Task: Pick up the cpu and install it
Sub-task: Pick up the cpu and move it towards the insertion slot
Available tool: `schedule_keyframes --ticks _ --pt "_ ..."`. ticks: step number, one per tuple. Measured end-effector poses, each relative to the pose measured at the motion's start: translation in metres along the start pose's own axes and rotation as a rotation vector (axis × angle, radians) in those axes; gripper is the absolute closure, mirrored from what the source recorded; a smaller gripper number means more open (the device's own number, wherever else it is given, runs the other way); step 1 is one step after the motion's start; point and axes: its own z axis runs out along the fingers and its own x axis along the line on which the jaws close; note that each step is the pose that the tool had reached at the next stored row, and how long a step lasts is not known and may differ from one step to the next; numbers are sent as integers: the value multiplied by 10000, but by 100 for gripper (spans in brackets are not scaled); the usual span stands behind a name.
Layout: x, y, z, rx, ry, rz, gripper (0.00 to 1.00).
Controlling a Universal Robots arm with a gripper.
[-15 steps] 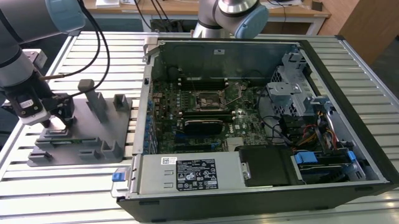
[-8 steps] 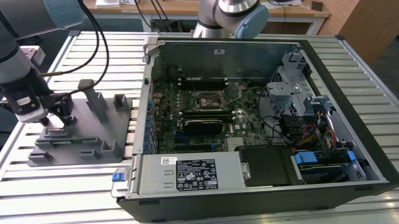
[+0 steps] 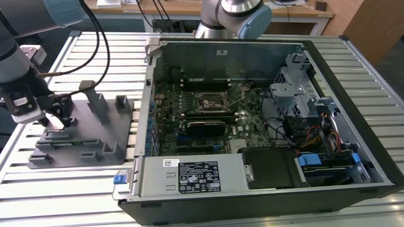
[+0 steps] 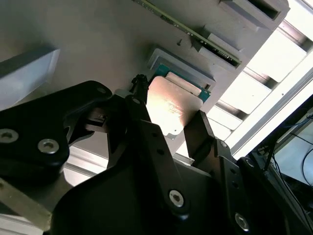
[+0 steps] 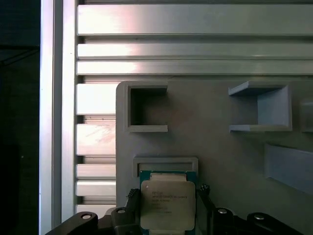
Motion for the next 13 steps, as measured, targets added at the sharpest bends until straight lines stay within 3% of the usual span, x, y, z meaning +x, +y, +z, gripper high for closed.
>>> schedule_keyframes --ticks 7,13 --pt "0 0 -8 0 4 1 46" --pt "1 3 -76 -2 1 1 46"
